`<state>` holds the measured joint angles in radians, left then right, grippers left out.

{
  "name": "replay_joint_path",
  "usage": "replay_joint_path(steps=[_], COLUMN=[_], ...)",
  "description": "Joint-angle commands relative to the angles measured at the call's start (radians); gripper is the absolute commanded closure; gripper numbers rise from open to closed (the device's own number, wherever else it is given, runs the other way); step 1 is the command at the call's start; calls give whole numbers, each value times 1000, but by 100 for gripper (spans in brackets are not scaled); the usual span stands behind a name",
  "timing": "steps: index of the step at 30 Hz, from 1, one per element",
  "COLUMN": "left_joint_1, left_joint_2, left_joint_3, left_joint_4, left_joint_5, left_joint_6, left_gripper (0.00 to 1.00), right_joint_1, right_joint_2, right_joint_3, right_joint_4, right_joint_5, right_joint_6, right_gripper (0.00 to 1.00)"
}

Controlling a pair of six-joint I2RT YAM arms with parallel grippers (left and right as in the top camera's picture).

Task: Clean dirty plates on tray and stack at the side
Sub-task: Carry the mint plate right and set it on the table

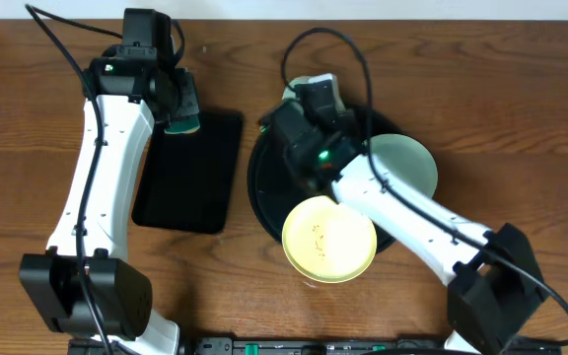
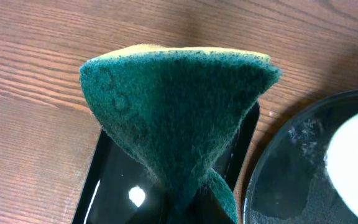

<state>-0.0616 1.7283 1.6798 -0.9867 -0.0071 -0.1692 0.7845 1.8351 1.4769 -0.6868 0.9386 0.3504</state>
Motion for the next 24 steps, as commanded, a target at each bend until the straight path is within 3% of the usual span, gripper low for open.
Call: replay_joint_path(steps=[1,7,17,24], left_joint_1=[3,3,3,3], left_joint_2=[-1,-1,-1,-1], left_joint_3=[9,9,9,9], left_joint_4=[3,4,4,3], left_joint_5=[-13,-13,-13,-13], left_joint_6=[-12,-13,-13,-13], left_gripper=[93,92,92,92], right_joint_1=[54,114,127,93], right_joint_2=[-12,-12,-12,-12], right_joint_3=[12,12,12,12], right_joint_4=[2,0,-11,-69], right_joint_5=[357,492,494,167], right_joint_6=[-8,-8,-8,-7], right_gripper=[99,99,99,99])
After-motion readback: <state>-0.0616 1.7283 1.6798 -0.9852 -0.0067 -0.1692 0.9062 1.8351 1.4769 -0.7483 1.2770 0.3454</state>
